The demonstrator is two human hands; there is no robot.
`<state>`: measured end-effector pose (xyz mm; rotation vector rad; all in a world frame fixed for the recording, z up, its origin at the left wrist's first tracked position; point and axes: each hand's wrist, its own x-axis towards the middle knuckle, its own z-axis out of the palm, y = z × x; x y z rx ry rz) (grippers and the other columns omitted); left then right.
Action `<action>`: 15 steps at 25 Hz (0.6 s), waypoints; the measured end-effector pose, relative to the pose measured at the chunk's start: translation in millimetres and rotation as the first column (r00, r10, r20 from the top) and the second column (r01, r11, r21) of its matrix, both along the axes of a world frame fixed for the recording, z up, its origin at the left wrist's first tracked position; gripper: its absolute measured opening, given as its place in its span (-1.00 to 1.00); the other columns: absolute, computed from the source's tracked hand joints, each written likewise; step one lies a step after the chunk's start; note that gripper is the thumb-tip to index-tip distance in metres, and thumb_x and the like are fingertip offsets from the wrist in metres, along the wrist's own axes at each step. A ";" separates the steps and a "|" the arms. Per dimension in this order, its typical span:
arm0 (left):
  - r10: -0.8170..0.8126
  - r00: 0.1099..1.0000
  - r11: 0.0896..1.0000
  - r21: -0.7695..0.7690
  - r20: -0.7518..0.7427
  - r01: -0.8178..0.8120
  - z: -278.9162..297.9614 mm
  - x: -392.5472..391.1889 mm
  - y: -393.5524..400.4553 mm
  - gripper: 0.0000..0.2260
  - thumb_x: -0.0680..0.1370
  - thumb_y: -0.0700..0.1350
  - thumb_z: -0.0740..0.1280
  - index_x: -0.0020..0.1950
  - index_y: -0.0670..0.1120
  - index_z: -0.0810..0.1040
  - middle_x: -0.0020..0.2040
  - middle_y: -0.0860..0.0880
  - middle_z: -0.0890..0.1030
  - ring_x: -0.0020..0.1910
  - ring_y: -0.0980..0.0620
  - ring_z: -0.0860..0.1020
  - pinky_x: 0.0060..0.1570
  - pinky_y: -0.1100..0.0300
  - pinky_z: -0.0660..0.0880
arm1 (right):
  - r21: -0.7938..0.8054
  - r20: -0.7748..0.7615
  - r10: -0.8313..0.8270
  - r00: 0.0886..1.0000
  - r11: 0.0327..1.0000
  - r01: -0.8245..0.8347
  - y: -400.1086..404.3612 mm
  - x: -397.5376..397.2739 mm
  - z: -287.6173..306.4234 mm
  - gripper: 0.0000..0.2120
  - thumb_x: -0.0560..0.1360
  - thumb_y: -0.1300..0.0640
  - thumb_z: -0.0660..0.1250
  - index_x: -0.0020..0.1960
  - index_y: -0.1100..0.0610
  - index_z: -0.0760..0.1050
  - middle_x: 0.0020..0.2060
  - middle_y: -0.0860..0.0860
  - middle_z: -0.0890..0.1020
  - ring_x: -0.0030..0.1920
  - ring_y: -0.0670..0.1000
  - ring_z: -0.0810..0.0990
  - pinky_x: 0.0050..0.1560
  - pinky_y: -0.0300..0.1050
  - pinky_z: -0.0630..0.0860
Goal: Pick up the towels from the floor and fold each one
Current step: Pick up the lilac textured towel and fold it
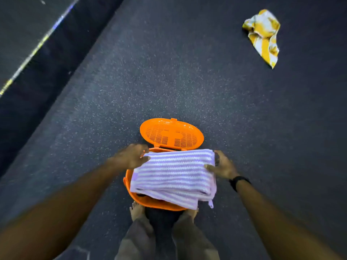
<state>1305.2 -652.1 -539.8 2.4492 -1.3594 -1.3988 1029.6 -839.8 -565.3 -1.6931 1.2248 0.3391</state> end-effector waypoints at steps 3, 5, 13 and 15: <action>-0.249 0.956 0.967 0.104 0.158 0.234 -126.4 -13.6 3.5 -0.41 0.56 0.16 0.26 0.51 -0.05 0.19 0.49 -0.12 0.28 0.45 -0.11 0.25 0.39 0.09 0.20 | 0.049 -0.261 0.367 0.893 0.929 -0.367 7.3 -6.5 -133.8 0.20 0.14 -0.42 0.30 0.56 0.15 -0.04 0.51 0.18 0.18 0.49 0.21 0.16 0.43 0.07 0.19; -0.429 0.878 0.903 0.126 0.212 0.411 -192.6 -29.9 -0.1 -0.16 0.46 0.28 0.31 0.58 0.02 -0.04 0.57 -0.15 0.03 0.54 -0.16 0.03 0.48 -0.01 0.00 | -0.017 -0.333 0.541 0.772 0.815 -0.579 28.4 -7.5 -203.3 0.20 0.14 -0.46 0.28 0.57 -0.02 -0.21 0.55 0.20 -0.01 0.52 0.28 0.03 0.45 0.17 0.17; -0.522 0.794 0.838 0.012 0.313 0.546 -315.4 -60.8 42.5 0.34 -0.05 0.37 0.54 0.58 -0.08 0.03 0.55 -0.27 0.04 0.53 -0.28 0.03 0.44 -0.26 -0.01 | -0.326 -0.412 0.605 0.681 0.600 -0.730 87.4 -8.5 -298.3 0.29 0.03 -0.52 0.38 0.57 0.02 0.00 0.51 0.28 0.12 0.48 0.38 0.09 0.34 0.45 0.16; -0.500 0.813 0.852 0.001 0.297 0.524 -335.1 -55.1 44.0 0.40 -0.08 0.36 0.54 0.58 -0.05 -0.07 0.57 -0.24 -0.04 0.54 -0.26 -0.04 0.45 -0.24 -0.05 | -0.342 -0.403 0.575 0.712 0.626 -0.700 98.5 -6.0 -312.6 0.27 0.08 -0.55 0.33 0.58 0.00 -0.08 0.52 0.28 0.08 0.50 0.37 0.07 0.34 0.45 0.20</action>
